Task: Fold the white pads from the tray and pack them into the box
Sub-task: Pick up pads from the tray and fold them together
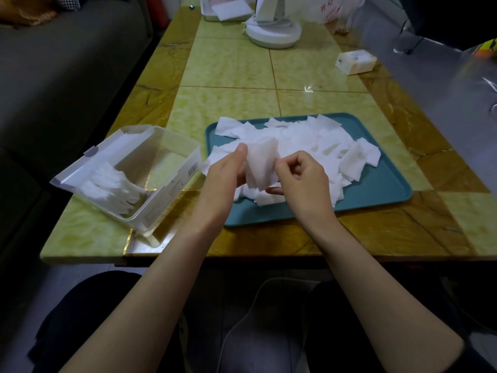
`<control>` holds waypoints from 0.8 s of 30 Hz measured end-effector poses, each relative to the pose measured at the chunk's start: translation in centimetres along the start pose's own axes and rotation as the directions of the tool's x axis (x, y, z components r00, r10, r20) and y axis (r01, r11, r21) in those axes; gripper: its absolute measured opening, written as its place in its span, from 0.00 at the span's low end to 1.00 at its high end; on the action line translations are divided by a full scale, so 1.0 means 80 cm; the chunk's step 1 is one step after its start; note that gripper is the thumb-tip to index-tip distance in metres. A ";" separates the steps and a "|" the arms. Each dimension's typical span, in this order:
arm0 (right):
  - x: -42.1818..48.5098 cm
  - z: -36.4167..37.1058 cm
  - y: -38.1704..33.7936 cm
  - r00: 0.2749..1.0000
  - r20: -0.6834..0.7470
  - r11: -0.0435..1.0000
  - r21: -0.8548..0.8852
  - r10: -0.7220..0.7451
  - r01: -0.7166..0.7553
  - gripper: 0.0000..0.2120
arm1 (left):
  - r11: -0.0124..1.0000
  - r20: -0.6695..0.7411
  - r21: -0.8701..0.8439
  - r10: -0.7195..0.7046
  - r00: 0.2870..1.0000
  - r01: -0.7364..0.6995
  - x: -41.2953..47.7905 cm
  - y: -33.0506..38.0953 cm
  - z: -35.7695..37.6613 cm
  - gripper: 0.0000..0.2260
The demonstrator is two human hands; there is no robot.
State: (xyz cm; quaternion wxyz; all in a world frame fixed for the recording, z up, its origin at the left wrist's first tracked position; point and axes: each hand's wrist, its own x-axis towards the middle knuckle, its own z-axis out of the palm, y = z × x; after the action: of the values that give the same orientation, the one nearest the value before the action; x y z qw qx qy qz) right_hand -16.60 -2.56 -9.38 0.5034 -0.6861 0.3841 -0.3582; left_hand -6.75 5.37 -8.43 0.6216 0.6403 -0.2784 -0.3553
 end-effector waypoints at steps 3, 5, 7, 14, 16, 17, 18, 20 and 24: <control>0.000 0.000 0.000 1.000 -0.007 0.999 -0.035 0.000 0.000 0.08 | 0.997 0.045 0.057 0.049 0.998 -0.051 -0.003 0.001 0.000 0.18; -0.001 -0.001 -0.001 1.000 -0.006 0.998 -0.059 -0.006 0.006 0.08 | 0.991 0.039 0.096 0.091 0.995 -0.094 -0.005 0.000 0.002 0.08; -0.002 -0.001 -0.003 0.999 -0.010 0.993 -0.113 -0.030 0.029 0.10 | 0.985 0.017 0.137 0.106 0.994 -0.108 -0.006 -0.001 0.003 0.04; 0.002 0.005 0.002 0.998 0.053 0.993 -0.116 0.016 -0.010 0.10 | 0.952 -0.112 0.257 0.199 0.974 -0.165 0.002 -0.008 -0.004 0.09; 0.003 0.007 0.004 0.997 0.083 0.994 -0.113 0.002 0.007 0.08 | 0.924 -0.164 0.329 0.261 0.951 -0.196 0.004 -0.008 -0.007 0.09; 0.004 0.007 0.007 0.994 0.099 0.987 -0.150 -0.038 0.053 0.05 | 0.910 -0.191 0.358 0.288 0.938 -0.207 0.005 -0.007 -0.010 0.08; 0.005 0.007 0.011 0.989 0.124 0.971 -0.213 -0.082 0.107 0.02 | 0.898 -0.214 0.385 0.312 0.926 -0.214 0.006 -0.006 -0.012 0.07; 0.005 0.009 0.017 0.963 0.208 0.908 -0.348 -0.169 0.234 0.07 | 0.879 -0.246 0.425 0.342 0.907 -0.217 0.008 -0.004 -0.018 0.08; 0.005 0.026 0.019 0.858 0.428 0.710 -0.507 -0.284 0.488 0.11 | 0.867 -0.290 0.449 0.369 0.883 -0.215 0.011 -0.003 -0.028 0.09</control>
State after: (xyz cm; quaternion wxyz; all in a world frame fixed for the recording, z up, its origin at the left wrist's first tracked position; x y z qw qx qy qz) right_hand -14.83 -2.33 -11.29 0.2274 -0.9231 0.2364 -0.2007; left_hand -4.45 6.04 -8.78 0.5638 0.7586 -0.3202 -0.0643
